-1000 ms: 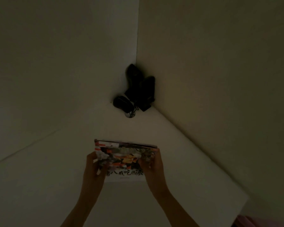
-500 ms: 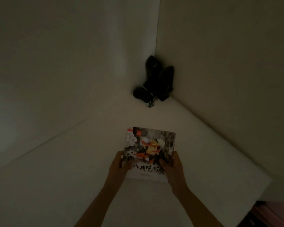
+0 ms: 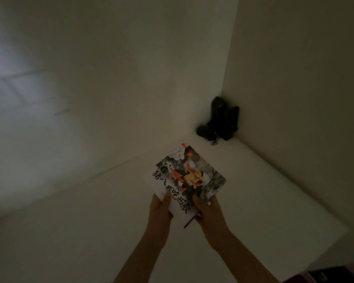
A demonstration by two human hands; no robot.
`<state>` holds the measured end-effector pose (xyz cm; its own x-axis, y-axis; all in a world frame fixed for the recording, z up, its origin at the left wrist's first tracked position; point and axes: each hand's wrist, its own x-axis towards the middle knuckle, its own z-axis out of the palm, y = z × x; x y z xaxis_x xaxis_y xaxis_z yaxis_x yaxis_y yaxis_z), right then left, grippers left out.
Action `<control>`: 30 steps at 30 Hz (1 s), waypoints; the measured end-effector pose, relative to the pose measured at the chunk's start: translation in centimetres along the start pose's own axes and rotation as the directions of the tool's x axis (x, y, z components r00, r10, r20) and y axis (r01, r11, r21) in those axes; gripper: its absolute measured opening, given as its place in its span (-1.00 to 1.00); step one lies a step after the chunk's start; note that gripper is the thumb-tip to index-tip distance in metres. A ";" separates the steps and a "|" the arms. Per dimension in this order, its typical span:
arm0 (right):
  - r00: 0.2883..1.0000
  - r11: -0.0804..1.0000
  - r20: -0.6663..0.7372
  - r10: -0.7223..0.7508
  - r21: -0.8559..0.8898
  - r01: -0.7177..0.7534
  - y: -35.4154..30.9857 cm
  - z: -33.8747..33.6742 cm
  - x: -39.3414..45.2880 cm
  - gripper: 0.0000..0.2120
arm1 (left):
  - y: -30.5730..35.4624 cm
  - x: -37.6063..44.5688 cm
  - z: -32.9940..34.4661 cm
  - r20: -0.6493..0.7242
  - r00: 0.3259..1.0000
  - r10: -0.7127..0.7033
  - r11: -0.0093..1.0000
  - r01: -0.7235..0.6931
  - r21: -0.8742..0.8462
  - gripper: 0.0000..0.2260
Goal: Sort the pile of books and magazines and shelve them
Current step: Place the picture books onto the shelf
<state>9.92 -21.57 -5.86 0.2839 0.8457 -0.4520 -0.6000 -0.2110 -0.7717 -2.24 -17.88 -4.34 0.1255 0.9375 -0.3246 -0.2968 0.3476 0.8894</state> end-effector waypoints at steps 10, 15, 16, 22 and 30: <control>0.503 0.040 0.713 -0.488 -0.558 0.829 -10.2 8.9 -5.0 -0.25 | 15.5 -10.7 -10.2 0.221 0.917 0.331 0.367 -0.342 0.865 -0.79; 0.355 0.229 0.934 0.040 -0.355 0.906 -9.4 17.5 -11.1 -0.81 | 21.6 -18.9 -13.6 0.242 0.913 0.328 0.015 -0.261 0.965 -0.67; 0.330 0.245 0.944 0.002 -0.320 0.915 -8.6 18.7 -11.8 -0.90 | 22.6 -20.4 -14.1 0.215 0.912 0.350 -0.031 -0.219 0.975 -0.67; 0.212 0.417 0.945 -0.248 -0.094 0.904 -11.2 27.2 -17.1 -0.96 | 30.0 -28.4 -16.8 -0.029 0.593 0.804 0.274 -0.328 0.904 -0.52; 0.154 0.647 0.870 -0.468 0.219 0.730 -19.8 39.7 -24.7 -0.83 | 41.7 -31.7 -17.4 0.025 0.359 0.933 0.265 -0.731 0.629 -0.73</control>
<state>-14.90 -18.81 38.38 -0.3260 0.6556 0.6811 -0.3446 0.5885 -0.7314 -35.05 -32.81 37.46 -0.2082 0.6607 0.7212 0.4255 -0.6027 0.6751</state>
